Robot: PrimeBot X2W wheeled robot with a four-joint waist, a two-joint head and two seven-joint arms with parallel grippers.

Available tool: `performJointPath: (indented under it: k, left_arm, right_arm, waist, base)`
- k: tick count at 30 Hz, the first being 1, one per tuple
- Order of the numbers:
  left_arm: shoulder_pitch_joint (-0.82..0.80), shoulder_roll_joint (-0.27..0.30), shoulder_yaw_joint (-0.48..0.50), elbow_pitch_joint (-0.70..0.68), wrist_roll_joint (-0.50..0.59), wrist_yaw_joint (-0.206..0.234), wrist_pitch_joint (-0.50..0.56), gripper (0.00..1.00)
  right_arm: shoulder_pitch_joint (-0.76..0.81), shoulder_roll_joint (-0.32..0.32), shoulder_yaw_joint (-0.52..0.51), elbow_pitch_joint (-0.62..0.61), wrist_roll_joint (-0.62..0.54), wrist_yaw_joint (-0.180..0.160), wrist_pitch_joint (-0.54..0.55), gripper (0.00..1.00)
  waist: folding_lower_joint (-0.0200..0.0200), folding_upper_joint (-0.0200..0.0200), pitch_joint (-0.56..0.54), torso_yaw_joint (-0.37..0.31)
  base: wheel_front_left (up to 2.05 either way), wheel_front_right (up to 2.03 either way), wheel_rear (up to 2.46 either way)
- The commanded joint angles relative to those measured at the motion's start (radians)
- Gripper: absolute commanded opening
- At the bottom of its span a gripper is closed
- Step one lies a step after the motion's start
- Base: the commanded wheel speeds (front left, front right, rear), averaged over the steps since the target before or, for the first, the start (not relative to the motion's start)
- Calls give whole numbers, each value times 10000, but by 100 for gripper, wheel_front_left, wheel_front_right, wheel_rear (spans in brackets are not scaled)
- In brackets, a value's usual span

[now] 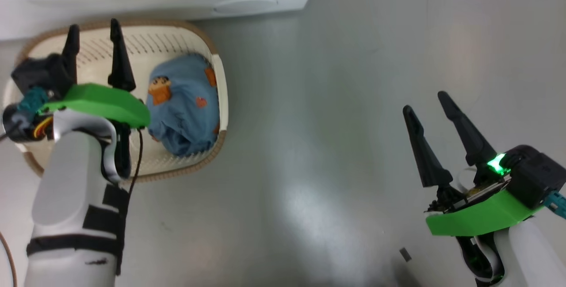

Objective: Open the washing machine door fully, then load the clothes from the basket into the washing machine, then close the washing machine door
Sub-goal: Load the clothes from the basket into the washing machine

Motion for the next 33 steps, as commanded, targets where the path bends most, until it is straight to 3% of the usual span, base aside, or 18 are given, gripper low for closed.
performJointPath:
  k: [1,15,33]
  left_arm:
    - [-213,334,264,191,-60,-65,-58,100]
    - [-1645,13,47,4479,-902,-885,-35,100]
    - [-3068,-19,-781,6452,-690,-829,133,100]
  right_arm:
    - [17,-111,151,-319,172,16,-48,100]
    - [-340,-105,5,-613,155,16,-48,100]
    - [-268,-121,-279,-868,91,16,-48,100]
  waist:
    - [0,0,1173,-235]
    - [0,0,2292,-177]
    - [0,0,3428,-13]
  base:
    - [0,0,0]
    - [0,0,0]
    - [0,0,0]
